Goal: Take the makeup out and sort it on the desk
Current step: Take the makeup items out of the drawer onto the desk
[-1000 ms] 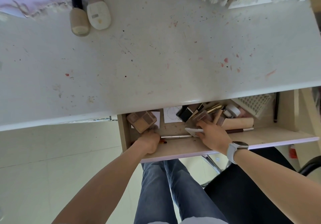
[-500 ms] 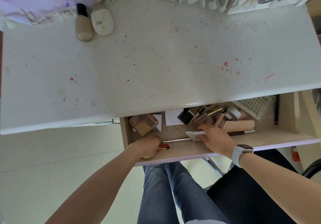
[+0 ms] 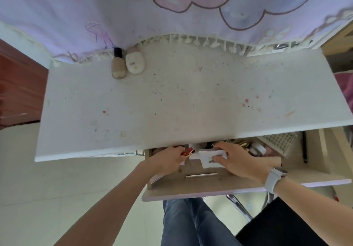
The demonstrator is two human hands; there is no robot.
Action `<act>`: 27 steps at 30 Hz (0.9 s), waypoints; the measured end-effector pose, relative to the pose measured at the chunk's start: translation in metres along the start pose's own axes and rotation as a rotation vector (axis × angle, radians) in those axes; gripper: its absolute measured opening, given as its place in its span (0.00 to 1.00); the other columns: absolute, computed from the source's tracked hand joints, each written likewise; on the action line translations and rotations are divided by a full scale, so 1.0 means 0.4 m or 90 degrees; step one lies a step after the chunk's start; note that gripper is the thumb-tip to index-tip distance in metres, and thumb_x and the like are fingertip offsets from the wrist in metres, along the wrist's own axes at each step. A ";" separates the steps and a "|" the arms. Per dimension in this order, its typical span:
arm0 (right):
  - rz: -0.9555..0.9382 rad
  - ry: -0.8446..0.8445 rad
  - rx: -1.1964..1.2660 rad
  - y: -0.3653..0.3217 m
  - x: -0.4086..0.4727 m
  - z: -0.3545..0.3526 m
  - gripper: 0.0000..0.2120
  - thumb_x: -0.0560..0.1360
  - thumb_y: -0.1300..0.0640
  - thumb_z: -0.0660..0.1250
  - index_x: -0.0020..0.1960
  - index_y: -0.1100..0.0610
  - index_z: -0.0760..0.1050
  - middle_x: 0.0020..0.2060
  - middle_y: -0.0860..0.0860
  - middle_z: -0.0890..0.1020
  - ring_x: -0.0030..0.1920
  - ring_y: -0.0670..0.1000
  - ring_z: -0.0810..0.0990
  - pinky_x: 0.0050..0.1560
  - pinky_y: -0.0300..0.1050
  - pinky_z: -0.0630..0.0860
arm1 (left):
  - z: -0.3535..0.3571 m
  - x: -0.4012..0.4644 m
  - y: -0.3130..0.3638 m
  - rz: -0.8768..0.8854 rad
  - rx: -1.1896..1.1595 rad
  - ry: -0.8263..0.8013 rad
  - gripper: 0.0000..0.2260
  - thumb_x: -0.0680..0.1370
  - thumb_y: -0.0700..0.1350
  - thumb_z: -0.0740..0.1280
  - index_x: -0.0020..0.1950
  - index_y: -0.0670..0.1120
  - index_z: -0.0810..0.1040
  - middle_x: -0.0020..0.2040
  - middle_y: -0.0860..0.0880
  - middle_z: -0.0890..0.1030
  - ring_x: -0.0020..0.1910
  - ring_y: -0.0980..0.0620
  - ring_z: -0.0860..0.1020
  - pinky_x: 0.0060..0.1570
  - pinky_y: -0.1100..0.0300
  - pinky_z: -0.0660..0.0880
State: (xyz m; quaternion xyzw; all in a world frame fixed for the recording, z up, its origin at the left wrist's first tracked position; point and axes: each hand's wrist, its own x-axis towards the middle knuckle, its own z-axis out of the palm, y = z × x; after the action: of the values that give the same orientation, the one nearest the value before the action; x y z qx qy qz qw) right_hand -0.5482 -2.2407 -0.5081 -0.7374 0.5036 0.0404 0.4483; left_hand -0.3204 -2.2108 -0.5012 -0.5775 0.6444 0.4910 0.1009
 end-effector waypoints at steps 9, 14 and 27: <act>0.037 0.229 0.246 -0.154 0.183 -0.141 0.02 0.76 0.56 0.65 0.45 0.51 0.71 0.37 0.46 0.78 0.34 0.45 0.76 0.28 0.31 0.69 | -0.308 0.079 0.008 -0.079 -0.493 0.285 0.10 0.81 0.44 0.55 0.41 0.47 0.70 0.38 0.50 0.72 0.35 0.55 0.68 0.36 0.63 0.66; 0.055 0.260 0.241 -0.206 0.344 -0.183 0.07 0.75 0.57 0.64 0.52 0.57 0.72 0.42 0.50 0.77 0.41 0.50 0.76 0.32 0.34 0.69 | -0.405 0.192 -0.017 -0.116 -0.444 0.325 0.09 0.81 0.44 0.54 0.44 0.44 0.69 0.36 0.51 0.70 0.33 0.56 0.67 0.32 0.64 0.63; 0.106 0.353 0.090 -0.233 0.557 -0.263 0.20 0.77 0.60 0.61 0.68 0.58 0.67 0.63 0.56 0.67 0.61 0.54 0.67 0.59 0.42 0.68 | -0.537 0.342 -0.042 -0.096 -0.146 0.480 0.11 0.79 0.47 0.59 0.54 0.42 0.75 0.50 0.44 0.75 0.48 0.48 0.74 0.43 0.59 0.69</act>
State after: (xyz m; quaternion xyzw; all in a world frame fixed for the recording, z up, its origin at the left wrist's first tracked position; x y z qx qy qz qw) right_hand -0.4079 -2.4635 -0.5017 -0.6435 0.6672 -0.1606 0.3390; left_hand -0.2552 -2.4575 -0.4980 -0.7703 0.5333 0.3041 -0.1722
